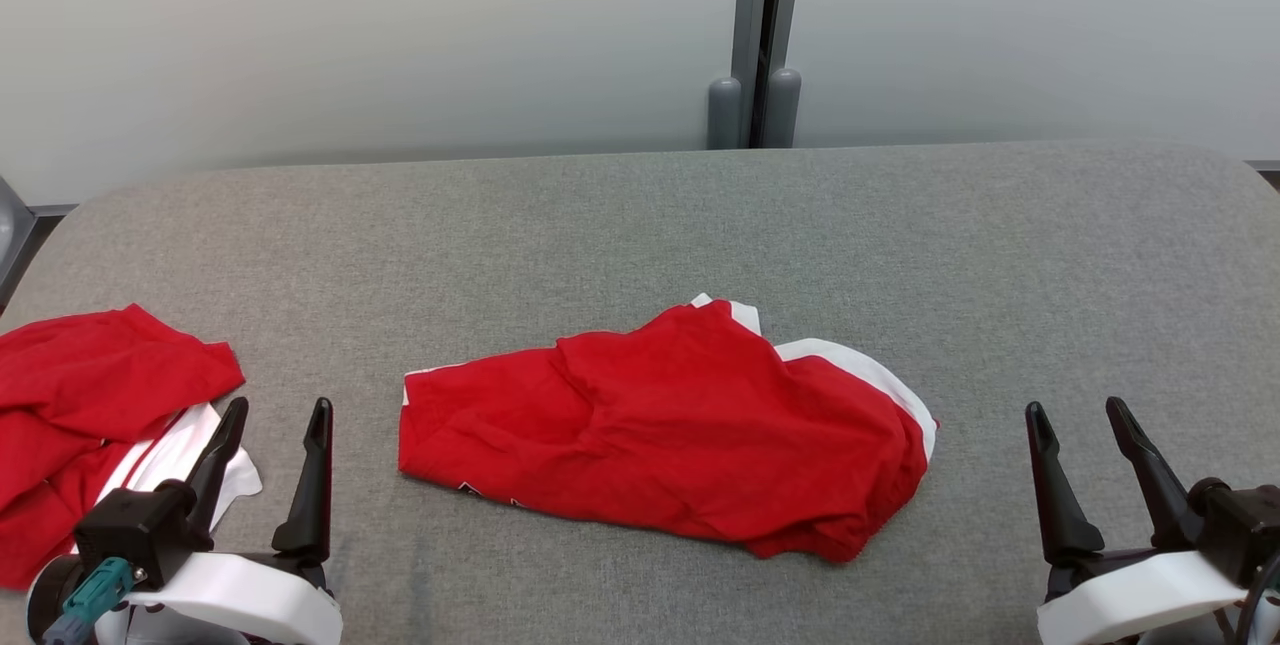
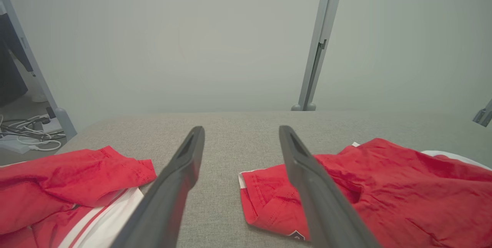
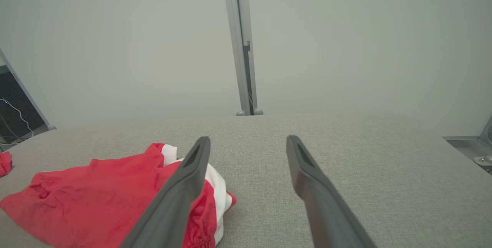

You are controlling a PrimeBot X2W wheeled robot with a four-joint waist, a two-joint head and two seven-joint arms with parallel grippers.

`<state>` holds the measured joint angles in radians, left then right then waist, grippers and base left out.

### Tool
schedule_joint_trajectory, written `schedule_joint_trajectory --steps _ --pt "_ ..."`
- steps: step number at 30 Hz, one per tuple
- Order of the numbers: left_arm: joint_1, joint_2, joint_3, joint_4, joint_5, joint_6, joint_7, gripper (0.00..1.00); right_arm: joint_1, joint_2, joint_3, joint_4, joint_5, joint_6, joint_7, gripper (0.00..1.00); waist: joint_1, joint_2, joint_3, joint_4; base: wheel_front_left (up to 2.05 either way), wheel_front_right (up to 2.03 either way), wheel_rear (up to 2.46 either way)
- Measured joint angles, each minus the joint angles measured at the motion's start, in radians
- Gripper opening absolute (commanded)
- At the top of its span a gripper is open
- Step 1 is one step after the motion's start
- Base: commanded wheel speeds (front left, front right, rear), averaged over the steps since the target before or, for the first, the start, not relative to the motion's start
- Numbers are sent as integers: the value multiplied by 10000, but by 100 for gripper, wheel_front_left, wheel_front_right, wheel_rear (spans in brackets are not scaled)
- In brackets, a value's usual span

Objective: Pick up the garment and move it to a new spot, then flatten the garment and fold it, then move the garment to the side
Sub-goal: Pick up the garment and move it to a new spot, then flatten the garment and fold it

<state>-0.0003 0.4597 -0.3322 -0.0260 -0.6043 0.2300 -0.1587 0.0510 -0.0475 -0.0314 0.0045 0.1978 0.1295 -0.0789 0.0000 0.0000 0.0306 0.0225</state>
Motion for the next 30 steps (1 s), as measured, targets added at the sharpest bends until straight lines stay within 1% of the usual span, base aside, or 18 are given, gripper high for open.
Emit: schedule_joint_trajectory --steps 6,9,11,15,18,21,26,30 --pt "0 10 -50 -59 -4 13 75 100 0 -2 -2 -100 -105 0 84 100 0 0 77 16 0 0 0" --pt "-77 15 -77 -107 -2 2 92 100 -44 -25 178 -240 -332 0 192 100 0 0 225 75 0 0 0" --pt "-219 13 -111 -105 8 -13 100 100 -169 -173 625 -280 -485 0 384 100 0 0 360 148 0 0 0" --pt "-614 -31 -203 -59 73 -165 25 100 -325 -537 1910 -249 -654 4 784 100 0 0 682 383 0 0 0" --pt "-785 -130 -209 58 71 -198 -134 100 -378 -836 2780 -79 -704 6 1070 100 0 0 964 589 0 0 0" --pt "-941 -291 -219 182 44 -280 -282 100 -365 -1072 3308 142 -715 12 1260 100 0 0 1240 796 0 0 0" --pt "-1195 -387 -224 422 42 -418 -487 100 -240 -1496 3545 497 -1045 12 1578 100 0 0 1671 1052 0 0 0" --pt "-1322 -456 -211 627 36 -523 -593 100 -309 -1603 3476 825 -1266 12 1758 100 0 0 1885 1099 0 0 0"
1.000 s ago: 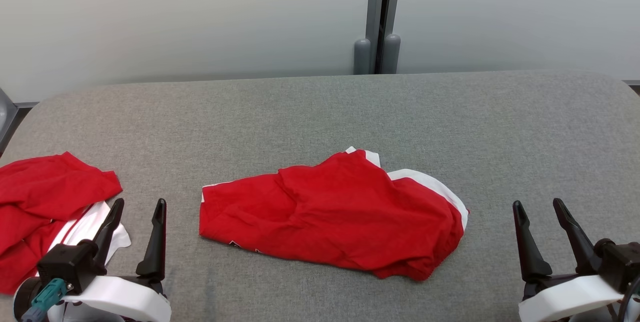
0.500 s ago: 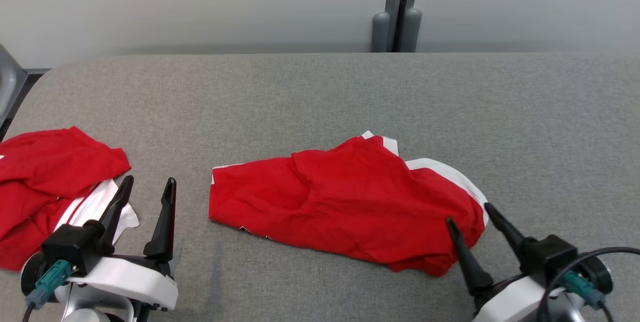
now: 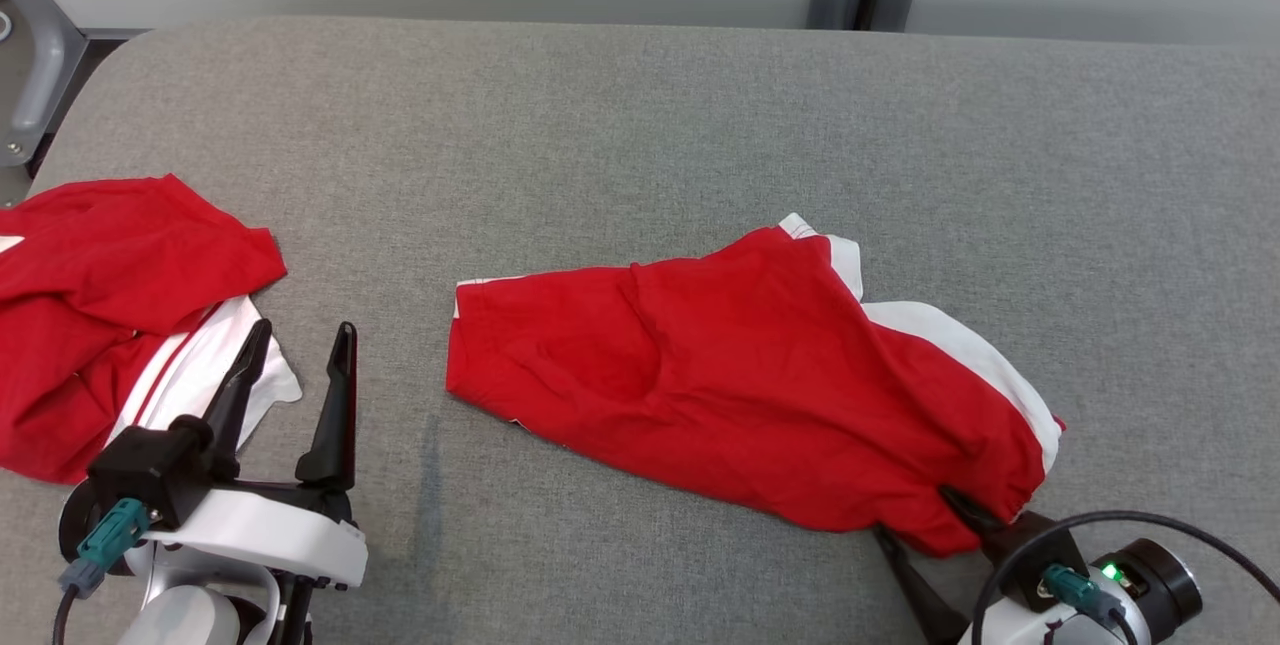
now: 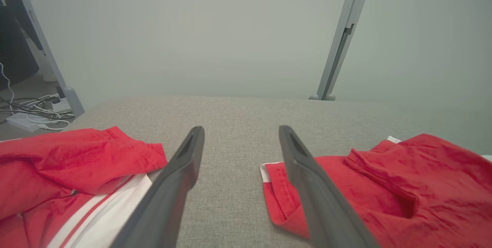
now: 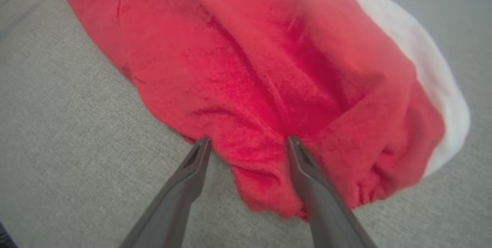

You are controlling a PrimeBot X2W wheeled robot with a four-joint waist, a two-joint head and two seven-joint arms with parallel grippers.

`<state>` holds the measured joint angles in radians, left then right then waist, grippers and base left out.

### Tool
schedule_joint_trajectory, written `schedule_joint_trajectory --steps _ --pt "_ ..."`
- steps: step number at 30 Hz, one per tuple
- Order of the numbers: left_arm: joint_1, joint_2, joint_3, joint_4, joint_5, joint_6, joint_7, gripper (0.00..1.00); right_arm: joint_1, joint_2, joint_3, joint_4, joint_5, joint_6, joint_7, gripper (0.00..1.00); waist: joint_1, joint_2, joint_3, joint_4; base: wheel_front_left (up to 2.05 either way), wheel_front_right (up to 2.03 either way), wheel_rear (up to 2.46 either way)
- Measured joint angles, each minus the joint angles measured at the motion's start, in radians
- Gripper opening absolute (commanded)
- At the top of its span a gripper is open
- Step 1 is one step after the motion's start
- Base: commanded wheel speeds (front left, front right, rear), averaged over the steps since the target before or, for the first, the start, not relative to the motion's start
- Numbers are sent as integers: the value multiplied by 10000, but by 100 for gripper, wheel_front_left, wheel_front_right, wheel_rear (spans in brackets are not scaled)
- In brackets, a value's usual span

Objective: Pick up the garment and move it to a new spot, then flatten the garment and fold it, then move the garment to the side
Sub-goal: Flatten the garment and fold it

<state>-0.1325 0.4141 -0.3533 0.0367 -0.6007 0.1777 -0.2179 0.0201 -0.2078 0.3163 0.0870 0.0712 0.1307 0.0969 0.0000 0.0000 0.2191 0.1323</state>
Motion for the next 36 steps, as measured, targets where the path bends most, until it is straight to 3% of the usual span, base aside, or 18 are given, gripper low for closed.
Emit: schedule_joint_trajectory --steps 1,2,3,9,14,28,36 --pt "-5 -36 -2 54 -2 -8 -27 100 -31 2 -69 98 2 0 13 100 0 0 28 -5 0 0 0" --pt "-21 -65 -12 98 -6 -23 -38 100 -108 10 -90 255 -2 0 102 46 0 0 44 -18 0 0 0" --pt "-67 -81 -13 136 -6 -65 -54 100 -143 15 -86 334 2 0 127 0 0 0 58 -27 0 0 0" --pt "-237 -113 -15 364 -6 -165 -134 100 -387 102 113 546 92 0 65 0 0 0 30 -89 0 0 0" --pt "-261 -107 2 460 -6 -180 -199 100 -638 107 169 -8 159 0 -105 0 0 0 -65 -164 0 0 0" --pt "-227 134 75 341 10 -79 -186 100 -1594 157 483 -3377 146 0 -267 0 0 0 -355 -657 0 0 0" --pt "-221 219 59 142 23 8 -69 100 -2386 184 115 -4947 146 0 33 0 0 0 -368 -826 0 0 0"
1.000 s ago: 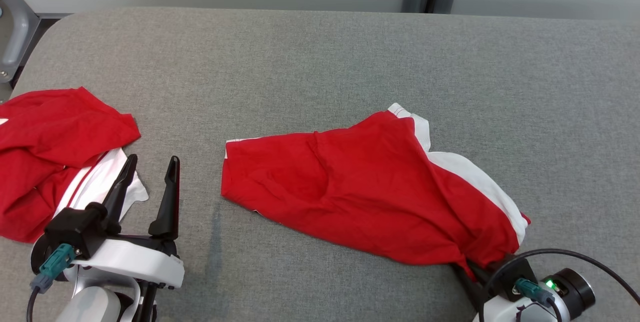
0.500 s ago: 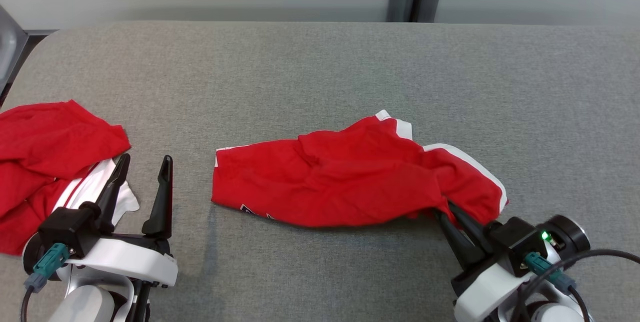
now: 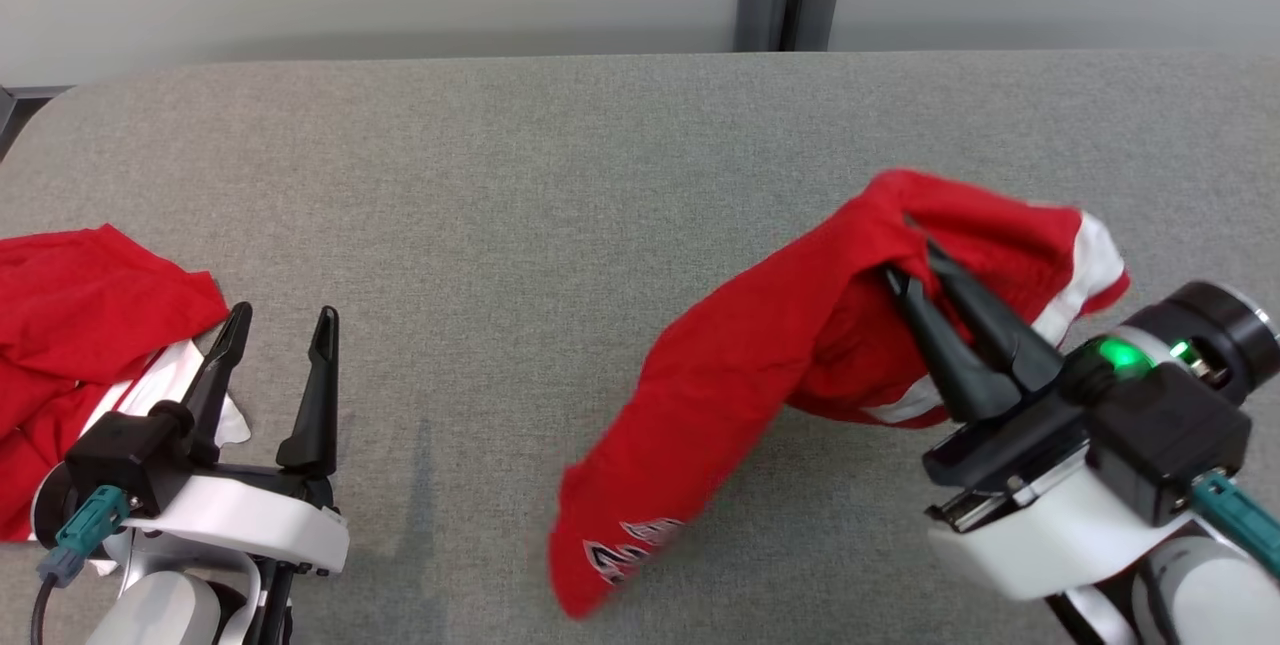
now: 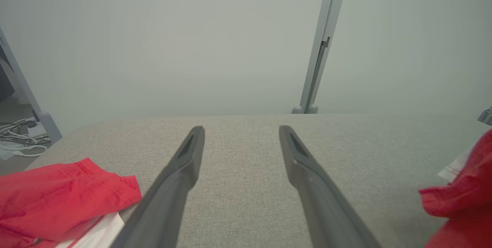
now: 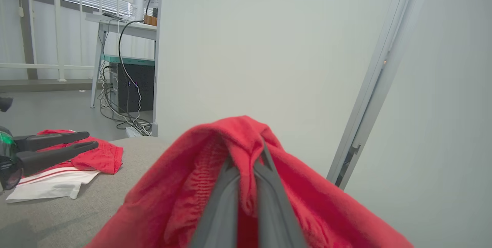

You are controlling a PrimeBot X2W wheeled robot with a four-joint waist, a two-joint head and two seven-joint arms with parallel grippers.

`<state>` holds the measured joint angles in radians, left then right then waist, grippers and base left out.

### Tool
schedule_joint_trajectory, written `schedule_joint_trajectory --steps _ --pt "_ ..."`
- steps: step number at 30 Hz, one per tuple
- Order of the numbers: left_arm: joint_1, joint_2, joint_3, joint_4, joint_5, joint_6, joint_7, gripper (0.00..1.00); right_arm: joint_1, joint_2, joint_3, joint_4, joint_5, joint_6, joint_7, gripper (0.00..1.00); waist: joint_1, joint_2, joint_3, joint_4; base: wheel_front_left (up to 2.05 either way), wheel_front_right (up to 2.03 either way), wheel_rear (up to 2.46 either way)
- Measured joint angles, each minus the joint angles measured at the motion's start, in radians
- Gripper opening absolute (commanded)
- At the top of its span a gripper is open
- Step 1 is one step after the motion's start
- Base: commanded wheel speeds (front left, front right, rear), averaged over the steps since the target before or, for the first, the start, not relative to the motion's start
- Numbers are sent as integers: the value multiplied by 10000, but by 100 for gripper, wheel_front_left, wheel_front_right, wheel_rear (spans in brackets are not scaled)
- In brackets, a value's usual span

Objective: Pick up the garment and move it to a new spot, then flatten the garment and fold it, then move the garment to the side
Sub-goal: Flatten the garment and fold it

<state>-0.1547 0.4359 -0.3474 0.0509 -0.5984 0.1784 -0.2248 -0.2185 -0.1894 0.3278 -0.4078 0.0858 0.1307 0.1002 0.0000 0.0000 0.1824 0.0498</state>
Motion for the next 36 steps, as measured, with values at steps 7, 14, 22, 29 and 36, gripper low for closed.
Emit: schedule_joint_trajectory --steps 7,14,22,29,36 --pt "-243 -21 -56 -113 13 -15 0 100 -737 169 -907 635 244 0 165 0 0 0 416 88 0 0 0" --pt "-823 -217 -276 -44 73 -290 -50 100 -1978 376 -1386 3204 721 0 -410 0 0 0 1189 348 0 0 0" --pt "-1397 -560 -514 291 157 -612 -176 100 -3542 500 -1189 6121 1003 0 -1091 0 0 0 1975 841 0 0 0" --pt "-1674 -888 -568 711 268 -863 -274 100 -4797 662 -738 9049 1352 0 -1733 0 0 0 2340 1287 0 0 0" --pt "-1791 -945 -476 915 401 -907 -324 100 -5077 811 -405 10019 1662 0 -2696 100 0 0 2154 1186 0 0 0"
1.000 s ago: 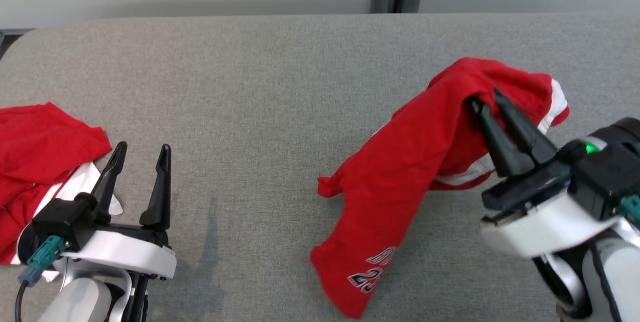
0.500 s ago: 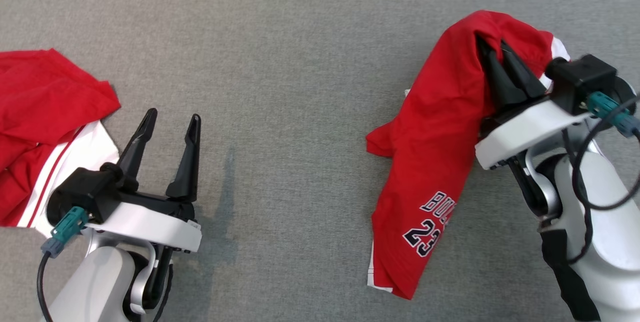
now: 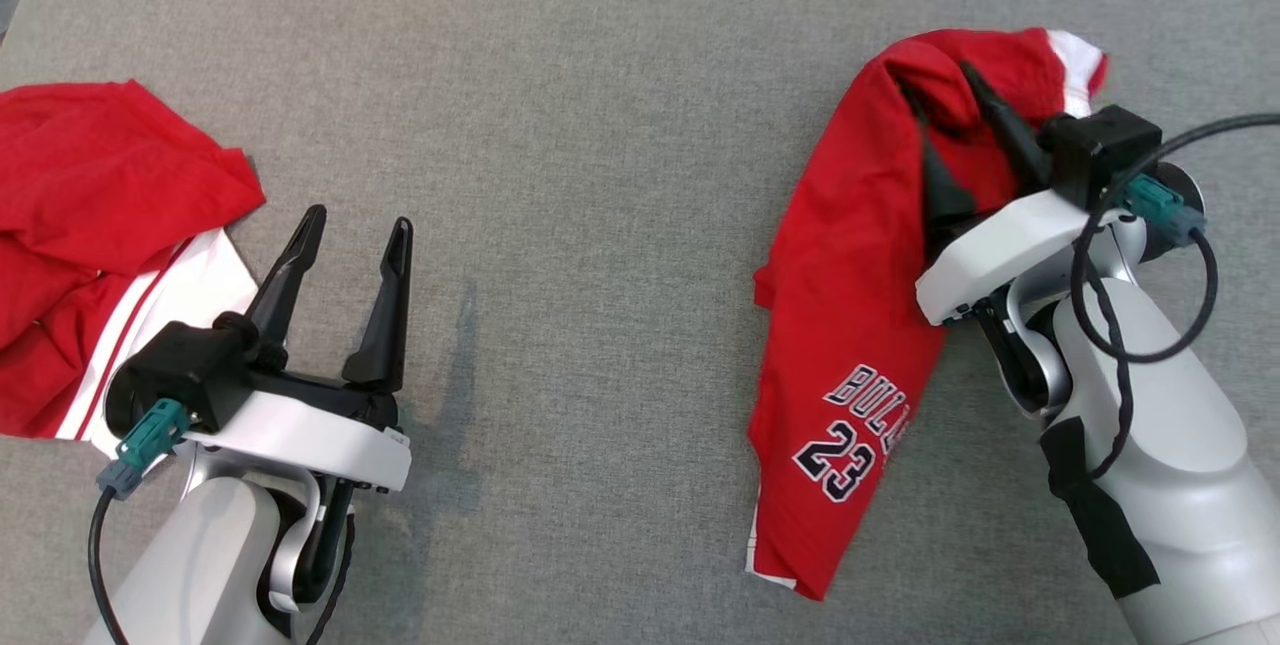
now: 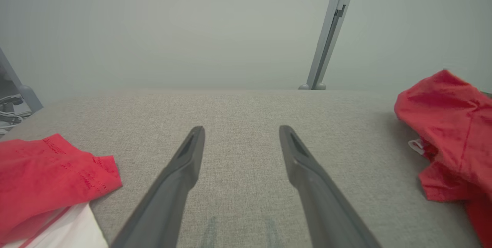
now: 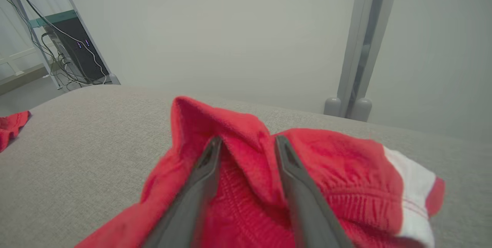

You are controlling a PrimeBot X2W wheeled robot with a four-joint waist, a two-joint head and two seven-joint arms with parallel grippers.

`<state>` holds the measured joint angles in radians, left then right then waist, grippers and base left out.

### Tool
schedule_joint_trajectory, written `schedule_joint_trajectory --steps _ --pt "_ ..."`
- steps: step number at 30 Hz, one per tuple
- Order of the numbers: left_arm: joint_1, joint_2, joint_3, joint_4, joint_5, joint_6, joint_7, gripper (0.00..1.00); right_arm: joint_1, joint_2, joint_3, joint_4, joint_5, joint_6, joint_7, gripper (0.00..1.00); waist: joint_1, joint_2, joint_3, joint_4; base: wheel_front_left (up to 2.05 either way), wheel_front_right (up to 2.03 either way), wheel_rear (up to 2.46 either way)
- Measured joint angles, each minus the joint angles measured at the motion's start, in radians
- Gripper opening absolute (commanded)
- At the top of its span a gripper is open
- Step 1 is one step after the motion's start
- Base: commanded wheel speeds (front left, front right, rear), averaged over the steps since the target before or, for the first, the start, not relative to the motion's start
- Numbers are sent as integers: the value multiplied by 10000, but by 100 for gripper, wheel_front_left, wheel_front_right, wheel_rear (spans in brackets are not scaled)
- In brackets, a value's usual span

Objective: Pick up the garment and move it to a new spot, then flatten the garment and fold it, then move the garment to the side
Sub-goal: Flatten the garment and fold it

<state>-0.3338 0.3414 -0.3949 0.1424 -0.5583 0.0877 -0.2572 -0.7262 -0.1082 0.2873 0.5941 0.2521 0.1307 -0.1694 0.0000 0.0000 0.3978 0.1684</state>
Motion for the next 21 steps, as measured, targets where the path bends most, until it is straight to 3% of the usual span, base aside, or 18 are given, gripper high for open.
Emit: schedule_joint_trajectory --steps 10,21 --pt "475 192 272 -58 27 194 -15 100 1703 0 -591 -1580 -88 0 -771 100 0 0 -688 -480 0 0 0" --pt "1304 359 288 -395 -42 546 169 100 4554 341 -2274 -4222 -667 0 -102 100 0 0 -1633 -980 0 0 0"
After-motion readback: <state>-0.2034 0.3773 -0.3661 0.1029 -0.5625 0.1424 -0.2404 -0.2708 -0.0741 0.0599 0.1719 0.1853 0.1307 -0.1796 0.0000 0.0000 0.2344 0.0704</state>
